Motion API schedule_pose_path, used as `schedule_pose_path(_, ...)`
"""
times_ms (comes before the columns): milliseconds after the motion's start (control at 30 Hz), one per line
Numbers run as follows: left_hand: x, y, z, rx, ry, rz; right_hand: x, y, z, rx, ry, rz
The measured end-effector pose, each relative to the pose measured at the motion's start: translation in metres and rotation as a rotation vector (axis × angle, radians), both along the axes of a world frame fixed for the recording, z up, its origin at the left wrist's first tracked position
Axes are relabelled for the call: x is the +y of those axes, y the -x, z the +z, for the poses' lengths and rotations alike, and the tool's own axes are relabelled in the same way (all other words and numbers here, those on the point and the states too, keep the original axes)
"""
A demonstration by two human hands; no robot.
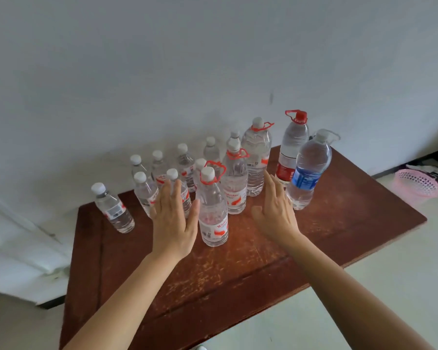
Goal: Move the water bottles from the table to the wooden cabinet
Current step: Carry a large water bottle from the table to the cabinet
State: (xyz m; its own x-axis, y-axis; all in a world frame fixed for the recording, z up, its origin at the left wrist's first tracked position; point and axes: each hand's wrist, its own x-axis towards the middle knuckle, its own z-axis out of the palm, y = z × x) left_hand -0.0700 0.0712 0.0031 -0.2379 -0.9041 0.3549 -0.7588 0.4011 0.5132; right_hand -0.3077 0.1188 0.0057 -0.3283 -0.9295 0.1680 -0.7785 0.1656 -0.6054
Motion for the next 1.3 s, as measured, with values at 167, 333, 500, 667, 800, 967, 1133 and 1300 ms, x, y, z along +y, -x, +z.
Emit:
schedule_pose_path(167, -0.048, 0.006, -0.028, 0.053, -0.094, -0.064, -0.035, -0.006, -0.049, -0.11, -0.142, 0.016)
schedule_pose_path(333, -0.067, 0.026, -0.046, 0.322, -0.149, -0.136, -0.06, -0.008, -0.104, -0.186, -0.373, 0.331)
schedule_pose_path(500, -0.063, 0.042, -0.071, 0.477, -0.189, -0.18, -0.075, -0.027, -0.158, -0.33, -0.338, 0.417)
schedule_pose_path(667, -0.074, 0.051, -0.073, 0.504, -0.218, -0.166, -0.078, -0.037, -0.173, -0.416, -0.255, 0.351)
schedule_pose_path(800, -0.076, 0.057, -0.066, 0.538, -0.199, -0.158, -0.081, -0.04, -0.175, -0.423, -0.242, 0.316)
schedule_pose_path(967, -0.086, 0.059, -0.037, 0.566, 0.054, -0.214, -0.082, -0.047, -0.175, -0.42, -0.224, 0.277)
schedule_pose_path(1133, -0.104, 0.05, -0.001, 0.17, 0.445, -0.259, -0.082, -0.057, -0.169, -0.385, -0.171, 0.27)
schedule_pose_path(1300, -0.103, 0.02, -0.015, -0.087, 0.455, -0.101, -0.091, -0.071, -0.161, -0.331, -0.129, 0.283)
